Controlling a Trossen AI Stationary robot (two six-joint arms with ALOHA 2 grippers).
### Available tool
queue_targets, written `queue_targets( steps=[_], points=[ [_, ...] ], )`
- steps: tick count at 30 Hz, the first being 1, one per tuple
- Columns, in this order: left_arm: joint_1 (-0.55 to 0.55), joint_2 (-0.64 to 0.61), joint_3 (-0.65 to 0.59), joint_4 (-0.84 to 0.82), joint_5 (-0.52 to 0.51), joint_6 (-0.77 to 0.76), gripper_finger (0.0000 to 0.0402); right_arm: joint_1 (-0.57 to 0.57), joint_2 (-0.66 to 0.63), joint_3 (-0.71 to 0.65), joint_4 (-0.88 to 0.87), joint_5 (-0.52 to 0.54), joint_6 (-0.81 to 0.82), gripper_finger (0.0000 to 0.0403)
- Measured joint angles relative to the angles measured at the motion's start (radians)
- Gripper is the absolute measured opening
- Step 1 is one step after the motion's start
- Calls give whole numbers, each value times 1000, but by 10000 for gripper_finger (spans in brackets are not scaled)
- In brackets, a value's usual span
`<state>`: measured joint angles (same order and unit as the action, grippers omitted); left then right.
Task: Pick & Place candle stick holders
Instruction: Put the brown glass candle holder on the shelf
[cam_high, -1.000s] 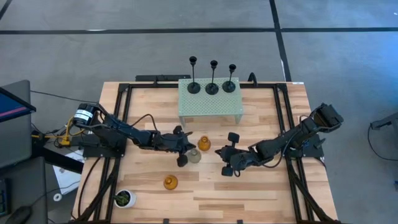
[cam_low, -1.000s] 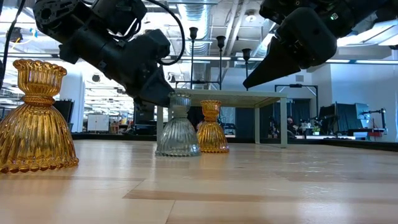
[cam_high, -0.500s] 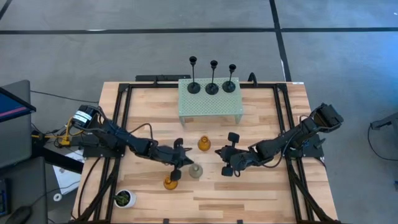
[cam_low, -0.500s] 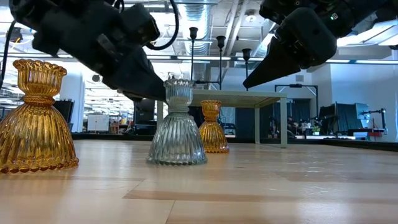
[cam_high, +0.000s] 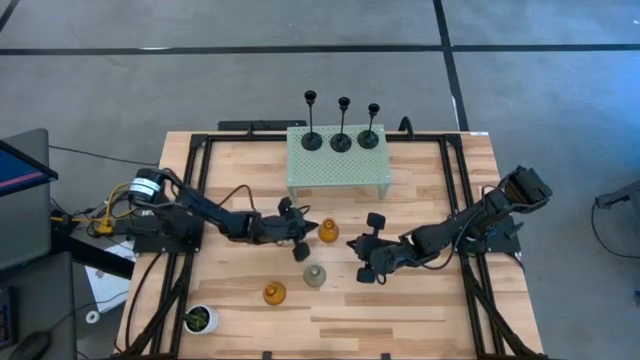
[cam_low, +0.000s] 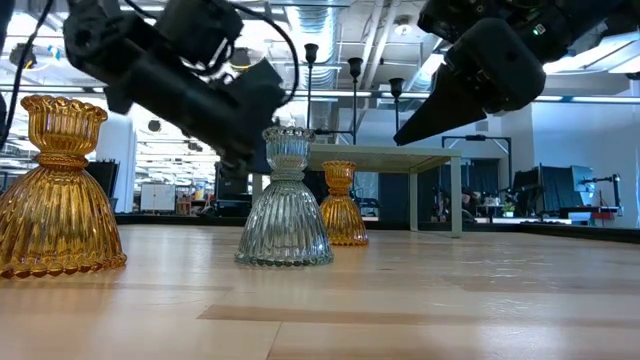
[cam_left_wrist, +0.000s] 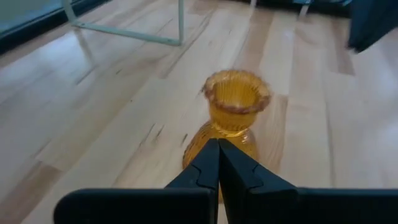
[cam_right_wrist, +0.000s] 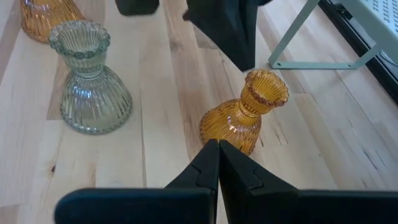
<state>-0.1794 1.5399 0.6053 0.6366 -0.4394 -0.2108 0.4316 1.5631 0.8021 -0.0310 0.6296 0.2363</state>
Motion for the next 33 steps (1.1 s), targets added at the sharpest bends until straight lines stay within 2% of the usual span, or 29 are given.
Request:
queue_targets(
  steps=[11,18,22,24,28,33],
  points=[
    [19,144,123,27,31,38,3,0,0,0,-22,0,1,0],
    [-3,132,131,18,29,72,3,-14,-1,-5,-164,0,134,0],
    [-23,73,117,-76,31,106,3,-27,-1,-61,-131,0,150,0],
    [-34,21,85,-146,30,104,3,-32,-1,-96,-69,-1,150,0],
    [-58,-110,-3,-153,29,103,3,-45,-1,-197,168,-14,98,0],
    [-90,-234,-91,-150,37,107,3,-84,0,-353,665,-186,-109,0]
  ],
)
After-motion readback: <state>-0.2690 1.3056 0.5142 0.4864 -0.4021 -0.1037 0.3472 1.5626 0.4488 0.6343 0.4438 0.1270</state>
